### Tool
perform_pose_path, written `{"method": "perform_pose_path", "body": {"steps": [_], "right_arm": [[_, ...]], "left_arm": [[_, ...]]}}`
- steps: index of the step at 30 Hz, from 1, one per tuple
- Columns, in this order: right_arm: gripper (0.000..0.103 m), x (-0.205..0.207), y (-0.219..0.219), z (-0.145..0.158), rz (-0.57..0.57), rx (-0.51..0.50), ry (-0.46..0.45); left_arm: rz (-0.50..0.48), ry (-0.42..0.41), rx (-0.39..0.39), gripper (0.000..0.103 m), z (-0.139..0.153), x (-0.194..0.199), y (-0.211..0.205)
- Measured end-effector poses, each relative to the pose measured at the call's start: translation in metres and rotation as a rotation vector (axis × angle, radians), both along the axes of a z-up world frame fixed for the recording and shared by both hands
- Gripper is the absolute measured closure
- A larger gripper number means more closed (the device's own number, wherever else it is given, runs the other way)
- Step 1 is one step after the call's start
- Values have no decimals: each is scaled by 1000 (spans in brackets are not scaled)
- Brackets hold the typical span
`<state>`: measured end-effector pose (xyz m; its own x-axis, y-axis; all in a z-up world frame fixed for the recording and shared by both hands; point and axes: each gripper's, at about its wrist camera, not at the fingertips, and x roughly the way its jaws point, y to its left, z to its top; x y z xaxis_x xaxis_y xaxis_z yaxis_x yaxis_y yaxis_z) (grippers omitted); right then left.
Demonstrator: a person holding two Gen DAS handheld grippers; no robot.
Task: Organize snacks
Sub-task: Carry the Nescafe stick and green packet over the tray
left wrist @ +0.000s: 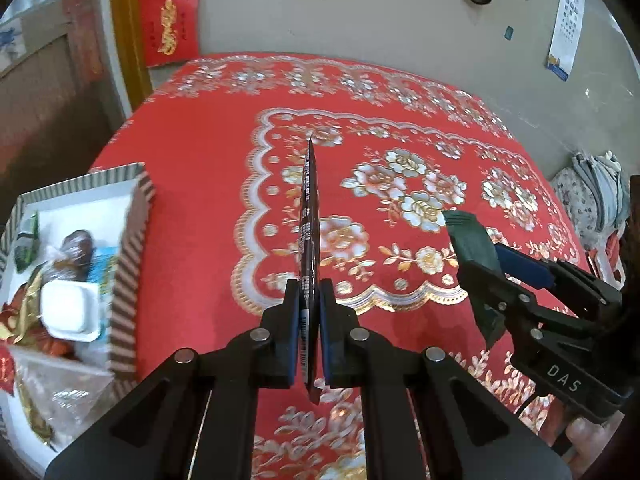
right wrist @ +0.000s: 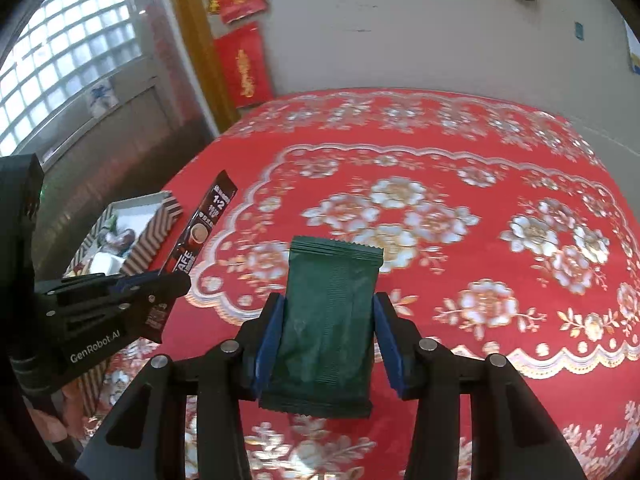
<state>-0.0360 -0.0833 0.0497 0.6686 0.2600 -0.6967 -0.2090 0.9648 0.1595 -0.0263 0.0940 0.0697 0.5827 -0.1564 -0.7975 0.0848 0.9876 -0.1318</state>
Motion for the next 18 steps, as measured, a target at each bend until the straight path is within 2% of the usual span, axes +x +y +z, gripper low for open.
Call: {"method": "perform_pose_path", "body": {"steps": [8, 18], "right_arm": [[57, -8, 45, 8, 77, -13, -19], [57, -12, 113, 23, 203, -30, -49]], "left_arm": [[50, -45, 3, 96, 11, -24, 35], [156, -95, 2, 96, 28, -53, 99]]}}
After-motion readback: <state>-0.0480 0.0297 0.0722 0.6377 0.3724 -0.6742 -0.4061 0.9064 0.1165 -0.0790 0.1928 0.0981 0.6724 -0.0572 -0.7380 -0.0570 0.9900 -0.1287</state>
